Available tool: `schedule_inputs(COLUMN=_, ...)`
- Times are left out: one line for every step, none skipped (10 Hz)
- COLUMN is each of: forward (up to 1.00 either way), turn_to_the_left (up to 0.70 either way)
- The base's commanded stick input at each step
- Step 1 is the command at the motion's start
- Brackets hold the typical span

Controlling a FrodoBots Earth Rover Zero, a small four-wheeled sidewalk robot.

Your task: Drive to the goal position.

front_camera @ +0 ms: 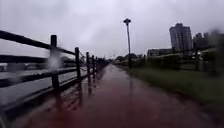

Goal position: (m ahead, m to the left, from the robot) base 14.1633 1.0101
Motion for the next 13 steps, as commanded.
schedule_inputs(forward=1.0, turn_to_the_left=0.01)
schedule_inputs(forward=1.0, turn_to_the_left=0.01)
schedule_inputs(forward=1.0, turn_to_the_left=0.01)
schedule_inputs(forward=1.0, turn_to_the_left=0.01)
schedule_inputs(forward=1.0, turn_to_the_left=0.01)
schedule_inputs(forward=1.0, turn_to_the_left=0.01)
schedule_inputs(forward=1.0, turn_to_the_left=0.01)
schedule_inputs(forward=1.0, turn_to_the_left=0.01)
schedule_inputs(forward=1.0, turn_to_the_left=0.01)
schedule_inputs(forward=1.0, turn_to_the_left=0.01)
schedule_inputs(forward=1.0, turn_to_the_left=0.01)
schedule_inputs(forward=1.0, turn_to_the_left=0.01)
schedule_inputs(forward=1.0, turn_to_the_left=0.01)
